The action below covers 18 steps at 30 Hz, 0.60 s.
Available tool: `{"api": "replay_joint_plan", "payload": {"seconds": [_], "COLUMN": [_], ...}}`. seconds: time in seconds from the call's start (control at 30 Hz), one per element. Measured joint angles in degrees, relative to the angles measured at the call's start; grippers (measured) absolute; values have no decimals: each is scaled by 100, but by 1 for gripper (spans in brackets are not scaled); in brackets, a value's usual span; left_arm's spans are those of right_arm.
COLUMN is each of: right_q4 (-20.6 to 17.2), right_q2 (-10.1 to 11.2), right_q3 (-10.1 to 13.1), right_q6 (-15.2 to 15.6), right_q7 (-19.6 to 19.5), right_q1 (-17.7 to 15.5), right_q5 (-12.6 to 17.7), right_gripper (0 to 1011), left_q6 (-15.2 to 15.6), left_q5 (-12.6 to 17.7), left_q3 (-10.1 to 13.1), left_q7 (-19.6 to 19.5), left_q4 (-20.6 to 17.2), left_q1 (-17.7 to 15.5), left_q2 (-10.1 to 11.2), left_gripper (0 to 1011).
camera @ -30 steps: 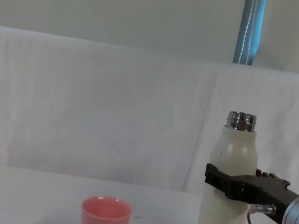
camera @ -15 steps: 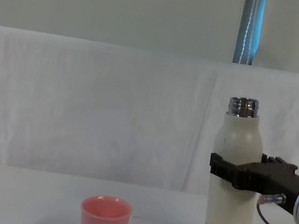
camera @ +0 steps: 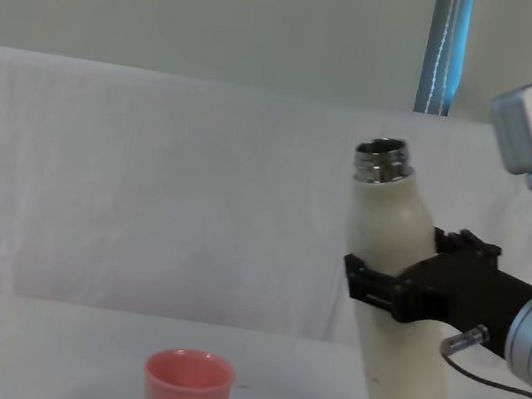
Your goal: Grasp the thermos with one hand and pour water into the cup lid.
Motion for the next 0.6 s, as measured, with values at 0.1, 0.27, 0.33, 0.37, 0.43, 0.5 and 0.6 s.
{"api": "replay_joint_plan", "payload": {"seconds": [0.1,0.27,0.33,0.37,0.43,0.5,0.6], "right_q4": [-40,-85,-96,-99,-99,-99,-69], "right_q2": [72,194,265,287,334,374,417], "right_q3": [-109,-252,-316,-336,-382,-429,-492], "right_q6": [-93,-229,-298,-315,-365,-412,-462], "right_q7": [62,175,200,202,205,195,140], "right_q1": [2,0,0,0,6,22,55], "right_q5": [-183,-411,-548,-589,-717,-852,-1058], "right_gripper": [950,950,950,950,950,950,950], "left_q6": [0,0,0,0,0,0,0], "left_q5": [0,0,0,0,0,0,0], "left_q3": [0,0,0,0,0,0,0], "left_q7": [0,0,0,0,0,0,0], "left_q4": [0,0,0,0,0,0,0], "left_q1": [0,0,0,0,0,0,0], "left_q2": [-1,0,0,0,0,0,0], "left_gripper": [1001,1001,1001,1001,1001,1001,1001]}}
